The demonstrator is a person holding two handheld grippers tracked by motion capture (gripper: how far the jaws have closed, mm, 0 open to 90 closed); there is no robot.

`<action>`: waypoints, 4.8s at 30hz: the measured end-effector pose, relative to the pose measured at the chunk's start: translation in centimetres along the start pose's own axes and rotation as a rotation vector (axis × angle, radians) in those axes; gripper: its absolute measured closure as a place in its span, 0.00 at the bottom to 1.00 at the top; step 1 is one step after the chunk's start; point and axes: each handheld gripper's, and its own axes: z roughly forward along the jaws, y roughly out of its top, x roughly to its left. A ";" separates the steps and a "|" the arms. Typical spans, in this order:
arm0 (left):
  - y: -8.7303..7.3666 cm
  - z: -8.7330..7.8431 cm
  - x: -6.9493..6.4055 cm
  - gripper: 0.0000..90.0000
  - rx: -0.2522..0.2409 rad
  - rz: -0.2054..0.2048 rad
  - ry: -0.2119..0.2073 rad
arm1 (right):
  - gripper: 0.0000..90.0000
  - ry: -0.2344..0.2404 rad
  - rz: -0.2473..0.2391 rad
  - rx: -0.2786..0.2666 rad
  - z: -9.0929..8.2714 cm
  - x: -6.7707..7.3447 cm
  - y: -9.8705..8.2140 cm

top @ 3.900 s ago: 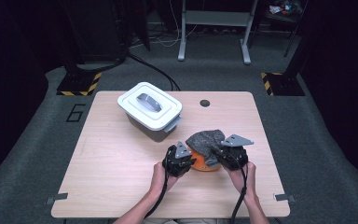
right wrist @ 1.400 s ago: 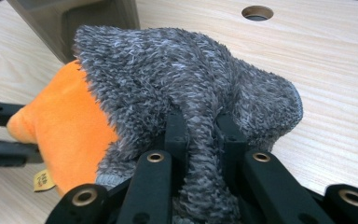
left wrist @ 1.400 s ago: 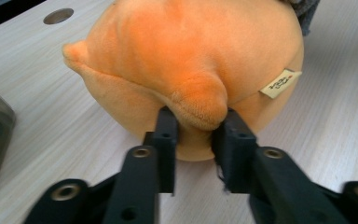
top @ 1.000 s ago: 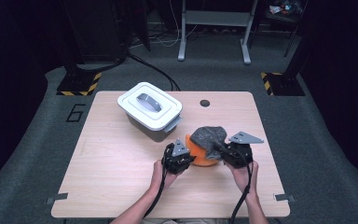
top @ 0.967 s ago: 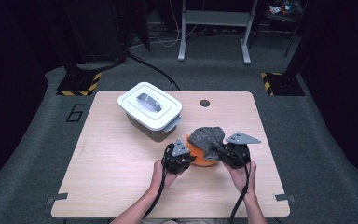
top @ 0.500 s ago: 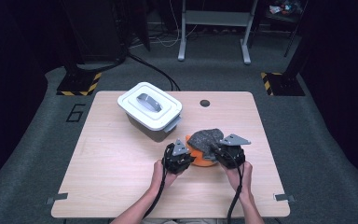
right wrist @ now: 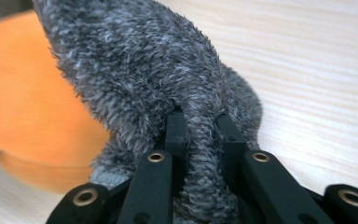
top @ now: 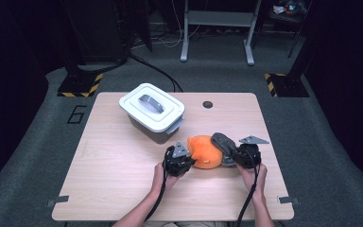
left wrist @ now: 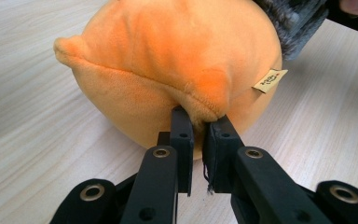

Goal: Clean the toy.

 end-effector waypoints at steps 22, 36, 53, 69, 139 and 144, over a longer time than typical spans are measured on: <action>0.0 -0.1 0.2 0.92 0.000 0.039 0.001 | 0.88 0.018 -0.045 -0.103 -4.2 0.5 2.3; 0.4 0.0 0.2 0.93 0.019 0.053 -0.009 | 0.88 0.129 -0.206 -0.016 -0.2 6.9 4.1; 0.3 0.0 0.2 0.93 0.007 0.042 -0.005 | 0.87 0.010 -0.124 -0.021 -1.0 2.5 2.8; -0.2 0.1 0.7 0.93 0.003 0.027 -0.030 | 0.87 -0.002 0.064 0.096 2.8 -2.2 -1.8; 0.3 0.5 0.1 0.90 -0.036 -0.046 -0.004 | 0.88 0.034 -0.199 -0.021 -1.4 6.7 3.4; 0.3 0.5 0.2 0.90 -0.038 -0.047 -0.009 | 0.88 0.013 -0.119 -0.035 -1.4 4.3 2.6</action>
